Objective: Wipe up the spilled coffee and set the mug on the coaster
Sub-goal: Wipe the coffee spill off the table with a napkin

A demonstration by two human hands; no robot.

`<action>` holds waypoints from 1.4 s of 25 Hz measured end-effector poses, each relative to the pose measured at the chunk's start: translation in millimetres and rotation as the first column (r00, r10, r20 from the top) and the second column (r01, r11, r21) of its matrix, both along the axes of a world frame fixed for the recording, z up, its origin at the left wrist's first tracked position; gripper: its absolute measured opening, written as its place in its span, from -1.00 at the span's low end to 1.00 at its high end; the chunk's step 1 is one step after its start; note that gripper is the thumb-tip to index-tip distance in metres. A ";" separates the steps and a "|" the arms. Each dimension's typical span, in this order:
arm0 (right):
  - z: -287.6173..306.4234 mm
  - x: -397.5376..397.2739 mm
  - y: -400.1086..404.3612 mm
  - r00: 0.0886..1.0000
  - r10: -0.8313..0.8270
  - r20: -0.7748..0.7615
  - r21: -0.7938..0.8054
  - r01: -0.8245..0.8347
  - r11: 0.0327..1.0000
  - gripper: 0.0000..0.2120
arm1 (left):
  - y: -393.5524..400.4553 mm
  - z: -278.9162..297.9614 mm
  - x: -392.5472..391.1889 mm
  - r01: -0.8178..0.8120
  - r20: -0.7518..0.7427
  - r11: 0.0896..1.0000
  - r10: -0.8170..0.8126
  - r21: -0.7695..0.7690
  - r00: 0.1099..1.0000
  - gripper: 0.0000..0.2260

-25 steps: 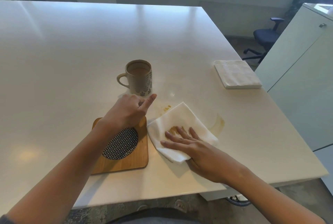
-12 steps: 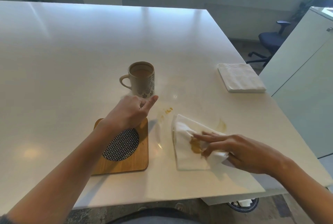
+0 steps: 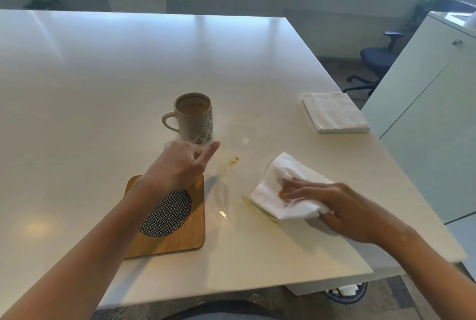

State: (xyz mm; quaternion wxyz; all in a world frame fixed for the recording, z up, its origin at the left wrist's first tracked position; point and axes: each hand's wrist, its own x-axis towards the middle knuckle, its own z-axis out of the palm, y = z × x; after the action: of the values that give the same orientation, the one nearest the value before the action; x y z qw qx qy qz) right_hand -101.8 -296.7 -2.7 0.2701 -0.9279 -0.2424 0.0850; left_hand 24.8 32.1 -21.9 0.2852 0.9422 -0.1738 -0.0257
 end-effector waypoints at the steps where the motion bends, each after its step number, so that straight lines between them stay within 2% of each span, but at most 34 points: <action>1: -7.4 -2.3 4.7 0.999 0.008 -0.034 -0.032 -0.009 0.999 -0.49 | -0.3 -0.4 -0.4 0.000 -0.005 1.000 0.000 -0.003 1.000 -0.17; 5: -21.9 -11.1 20.6 0.998 -0.059 -0.029 -0.079 0.056 0.995 -0.30 | -1.3 0.3 -2.1 -0.004 -0.014 1.000 0.004 -0.011 1.000 -0.20; 8: -20.1 -18.7 32.5 0.998 -0.057 -0.027 -0.103 0.054 0.993 -0.26 | -2.6 3.4 -5.7 -0.004 -0.015 1.000 0.004 -0.003 1.000 -0.25; 11: -12.9 -27.8 45.8 0.992 -0.005 -0.123 -0.069 -0.004 0.998 -0.25 | -3.6 8.0 -6.3 -0.018 -0.064 1.000 0.018 -0.003 0.998 -0.32; 14: 6.0 -27.0 50.5 0.973 0.006 -0.231 0.082 0.013 0.997 -0.35 | -4.1 11.8 -3.0 -0.024 -0.107 0.999 0.027 0.027 0.994 -0.51; 16: 21.1 -20.8 47.7 0.974 -0.003 -0.226 0.208 0.052 0.977 -0.60 | -8.9 13.1 -3.9 0.027 -0.148 0.996 -0.039 -0.082 0.988 -0.61; 17: 27.4 -17.7 44.9 0.975 -0.008 -0.224 0.301 0.077 0.951 -0.69 | -13.8 13.4 -6.8 0.067 -0.198 0.974 -0.111 -0.218 0.974 -0.62; 19: 36.8 -10.8 40.1 0.949 -0.048 -0.311 0.525 0.214 0.824 -0.70 | -28.7 12.8 -15.1 0.082 -0.306 0.846 -0.279 -0.527 0.910 -0.60; 21: 39.6 -1.4 33.7 0.858 -0.056 -0.511 0.681 0.444 0.582 -0.68 | -41.5 10.8 -21.5 -0.002 -0.381 0.663 -0.429 -0.749 0.819 -0.54; 23: 39.2 9.3 29.7 0.761 -0.007 -0.649 0.707 0.607 0.363 -0.75 | -49.5 11.5 -25.5 -0.045 -0.385 0.539 -0.538 -0.841 0.750 -0.45; 25: 40.1 19.8 27.4 0.699 0.020 -0.715 0.683 0.693 0.230 -0.74 | -53.6 14.4 -27.8 -0.073 -0.383 0.495 -0.563 -0.866 0.732 -0.40; 29: 38.4 35.6 22.9 0.637 0.113 -0.762 0.647 0.751 0.129 -0.65 | -55.3 16.9 -31.2 -0.038 -0.349 0.510 -0.531 -0.860 0.772 -0.68; 31: 34.1 40.8 20.3 0.606 0.170 -0.777 0.628 0.766 0.138 -0.61 | -56.8 16.4 -33.2 -0.046 -0.367 0.535 -0.511 -0.843 0.777 -0.79; 35: 28.0 48.3 14.6 0.588 0.222 -0.778 0.624 0.763 0.166 -0.59 | -61.3 14.5 -32.5 -0.170 -0.445 0.564 -0.396 -0.808 0.803 -0.84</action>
State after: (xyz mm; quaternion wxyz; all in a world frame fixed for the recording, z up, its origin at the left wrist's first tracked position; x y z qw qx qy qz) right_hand -53.6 -282.2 25.3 0.8576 -0.4532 0.0934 0.2247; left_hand -7.7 -29.2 -7.4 0.7231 0.6304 -0.1329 -0.2492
